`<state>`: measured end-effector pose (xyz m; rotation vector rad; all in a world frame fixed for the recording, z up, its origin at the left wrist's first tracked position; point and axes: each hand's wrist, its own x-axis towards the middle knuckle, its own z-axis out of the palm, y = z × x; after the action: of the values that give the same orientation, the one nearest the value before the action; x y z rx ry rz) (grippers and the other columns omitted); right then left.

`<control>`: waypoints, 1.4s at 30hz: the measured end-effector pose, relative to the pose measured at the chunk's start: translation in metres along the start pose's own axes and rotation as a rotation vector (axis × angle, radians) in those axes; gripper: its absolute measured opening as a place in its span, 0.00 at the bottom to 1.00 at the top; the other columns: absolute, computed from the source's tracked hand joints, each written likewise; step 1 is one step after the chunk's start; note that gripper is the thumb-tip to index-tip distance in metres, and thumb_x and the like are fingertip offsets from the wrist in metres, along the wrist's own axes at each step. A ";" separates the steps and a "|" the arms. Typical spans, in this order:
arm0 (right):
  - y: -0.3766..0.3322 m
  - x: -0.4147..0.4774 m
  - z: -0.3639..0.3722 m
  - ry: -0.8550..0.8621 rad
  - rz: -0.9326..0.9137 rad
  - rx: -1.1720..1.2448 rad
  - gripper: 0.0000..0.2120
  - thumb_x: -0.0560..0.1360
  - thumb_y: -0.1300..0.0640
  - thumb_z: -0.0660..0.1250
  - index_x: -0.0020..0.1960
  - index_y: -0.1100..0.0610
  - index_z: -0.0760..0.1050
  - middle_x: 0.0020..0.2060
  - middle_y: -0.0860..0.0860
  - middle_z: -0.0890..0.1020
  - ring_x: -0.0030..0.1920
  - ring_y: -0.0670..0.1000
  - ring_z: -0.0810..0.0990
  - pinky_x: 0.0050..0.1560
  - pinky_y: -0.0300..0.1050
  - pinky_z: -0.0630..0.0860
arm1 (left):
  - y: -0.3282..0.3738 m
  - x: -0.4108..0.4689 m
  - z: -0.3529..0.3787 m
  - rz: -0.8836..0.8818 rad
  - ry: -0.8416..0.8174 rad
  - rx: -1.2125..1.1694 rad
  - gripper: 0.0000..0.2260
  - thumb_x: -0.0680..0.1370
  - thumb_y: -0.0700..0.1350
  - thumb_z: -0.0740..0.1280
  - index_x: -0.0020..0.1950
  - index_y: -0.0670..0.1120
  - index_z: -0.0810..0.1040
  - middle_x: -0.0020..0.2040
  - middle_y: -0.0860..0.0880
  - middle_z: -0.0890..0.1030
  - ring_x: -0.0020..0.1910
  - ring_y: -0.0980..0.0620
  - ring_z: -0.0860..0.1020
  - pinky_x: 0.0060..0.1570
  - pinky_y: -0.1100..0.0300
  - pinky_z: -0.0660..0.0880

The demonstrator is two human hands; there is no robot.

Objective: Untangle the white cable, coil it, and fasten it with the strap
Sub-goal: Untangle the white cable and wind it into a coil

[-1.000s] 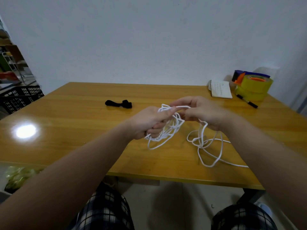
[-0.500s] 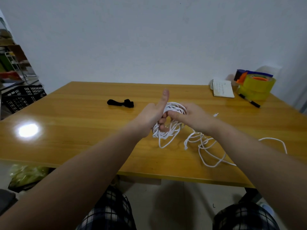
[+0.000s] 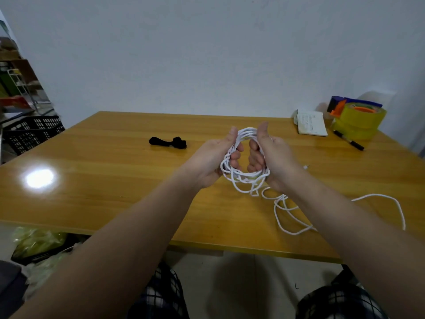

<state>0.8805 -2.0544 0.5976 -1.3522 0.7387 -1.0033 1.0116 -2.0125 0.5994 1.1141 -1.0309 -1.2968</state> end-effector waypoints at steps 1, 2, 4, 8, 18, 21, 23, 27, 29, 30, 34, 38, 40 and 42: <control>0.000 -0.001 0.001 -0.022 -0.016 -0.032 0.26 0.76 0.38 0.53 0.30 0.57 0.63 0.18 0.49 0.62 0.19 0.48 0.60 0.23 0.39 0.63 | 0.001 0.001 0.001 -0.024 0.018 -0.040 0.19 0.79 0.57 0.59 0.40 0.42 0.73 0.25 0.51 0.70 0.22 0.56 0.69 0.26 0.65 0.72; -0.001 -0.002 0.001 -0.041 -0.031 -0.059 0.26 0.76 0.37 0.52 0.29 0.56 0.61 0.17 0.49 0.61 0.19 0.48 0.59 0.22 0.38 0.60 | 0.001 0.002 0.004 -0.052 0.021 -0.078 0.19 0.79 0.57 0.60 0.39 0.42 0.73 0.25 0.51 0.70 0.22 0.56 0.70 0.26 0.65 0.72; -0.002 -0.004 -0.001 -0.056 -0.056 -0.090 0.26 0.76 0.38 0.53 0.27 0.55 0.59 0.18 0.47 0.60 0.19 0.47 0.57 0.22 0.37 0.57 | 0.002 0.003 0.009 -0.129 -0.010 -0.166 0.19 0.79 0.56 0.62 0.35 0.43 0.73 0.24 0.50 0.71 0.21 0.55 0.71 0.27 0.63 0.74; -0.001 0.001 -0.009 0.020 -0.099 -0.224 0.26 0.78 0.42 0.56 0.26 0.53 0.57 0.18 0.45 0.59 0.20 0.46 0.56 0.23 0.37 0.55 | 0.003 0.004 0.001 -0.215 -0.135 -0.151 0.18 0.79 0.54 0.61 0.36 0.42 0.75 0.31 0.47 0.78 0.30 0.50 0.79 0.40 0.56 0.79; 0.033 0.026 -0.005 0.261 -0.275 -0.568 0.26 0.80 0.48 0.56 0.24 0.54 0.58 0.21 0.49 0.62 0.24 0.47 0.60 0.30 0.45 0.56 | -0.003 0.010 -0.013 -0.253 -0.196 0.100 0.18 0.83 0.50 0.52 0.49 0.39 0.76 0.41 0.42 0.81 0.40 0.47 0.81 0.40 0.57 0.80; 0.038 0.033 0.004 0.268 -0.220 -0.481 0.27 0.80 0.47 0.55 0.24 0.53 0.61 0.20 0.48 0.64 0.23 0.46 0.62 0.30 0.45 0.58 | -0.018 0.018 -0.007 -0.153 -0.016 0.067 0.18 0.81 0.57 0.57 0.40 0.44 0.72 0.29 0.48 0.72 0.28 0.50 0.74 0.29 0.61 0.72; 0.039 0.035 0.006 0.122 -0.174 -0.414 0.24 0.79 0.46 0.56 0.28 0.54 0.67 0.21 0.50 0.67 0.22 0.46 0.65 0.29 0.43 0.62 | -0.030 0.025 -0.007 -0.057 0.117 -0.032 0.17 0.79 0.56 0.62 0.36 0.45 0.69 0.25 0.51 0.65 0.23 0.53 0.67 0.26 0.62 0.66; 0.038 0.036 -0.002 -0.225 0.038 -0.483 0.11 0.74 0.56 0.69 0.54 0.57 0.73 0.35 0.51 0.78 0.32 0.47 0.77 0.32 0.40 0.75 | -0.044 0.032 -0.020 0.051 0.265 -0.118 0.17 0.79 0.52 0.64 0.33 0.47 0.66 0.22 0.53 0.60 0.21 0.56 0.58 0.24 0.61 0.54; 0.035 0.040 -0.011 -0.307 0.288 -0.478 0.22 0.71 0.64 0.71 0.62 0.58 0.67 0.43 0.58 0.80 0.40 0.55 0.82 0.39 0.47 0.81 | -0.048 0.033 -0.026 0.057 0.296 -0.067 0.18 0.78 0.51 0.65 0.31 0.48 0.64 0.22 0.54 0.60 0.21 0.56 0.57 0.26 0.59 0.52; 0.030 0.041 -0.016 -0.326 0.397 -0.458 0.24 0.71 0.66 0.71 0.63 0.58 0.65 0.45 0.61 0.81 0.41 0.57 0.83 0.39 0.50 0.82 | -0.050 0.032 -0.028 0.052 0.297 -0.051 0.19 0.78 0.51 0.65 0.31 0.49 0.63 0.23 0.54 0.59 0.22 0.56 0.57 0.26 0.58 0.52; 0.006 0.047 -0.029 -0.391 0.478 -0.592 0.15 0.72 0.60 0.70 0.56 0.65 0.74 0.40 0.60 0.83 0.29 0.48 0.81 0.24 0.36 0.74 | -0.057 0.030 -0.029 0.032 0.292 -0.110 0.19 0.78 0.49 0.66 0.29 0.49 0.65 0.24 0.53 0.58 0.22 0.55 0.56 0.25 0.59 0.52; -0.004 0.057 -0.032 -0.369 0.411 -0.604 0.11 0.64 0.52 0.73 0.38 0.60 0.78 0.24 0.51 0.77 0.17 0.42 0.64 0.17 0.32 0.57 | -0.054 0.029 -0.031 -0.015 0.248 -0.317 0.19 0.78 0.46 0.66 0.26 0.49 0.74 0.23 0.52 0.65 0.19 0.56 0.64 0.20 0.65 0.60; -0.006 0.057 -0.034 -0.400 0.429 -0.410 0.10 0.64 0.54 0.71 0.38 0.61 0.78 0.22 0.49 0.73 0.17 0.41 0.64 0.16 0.31 0.58 | -0.052 0.027 -0.033 -0.010 0.177 -0.362 0.17 0.79 0.46 0.64 0.30 0.46 0.79 0.25 0.49 0.76 0.21 0.55 0.73 0.21 0.66 0.67; -0.010 0.054 -0.038 -0.391 0.458 -0.193 0.09 0.65 0.59 0.69 0.44 0.62 0.78 0.24 0.49 0.74 0.19 0.41 0.69 0.18 0.30 0.66 | -0.050 0.027 -0.037 0.002 0.154 -0.432 0.22 0.80 0.47 0.61 0.26 0.45 0.79 0.27 0.48 0.80 0.23 0.56 0.77 0.21 0.67 0.70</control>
<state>0.8682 -2.1189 0.6096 -1.4030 0.8079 -0.2992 1.0394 -2.0368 0.5426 0.8634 -0.5988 -1.3307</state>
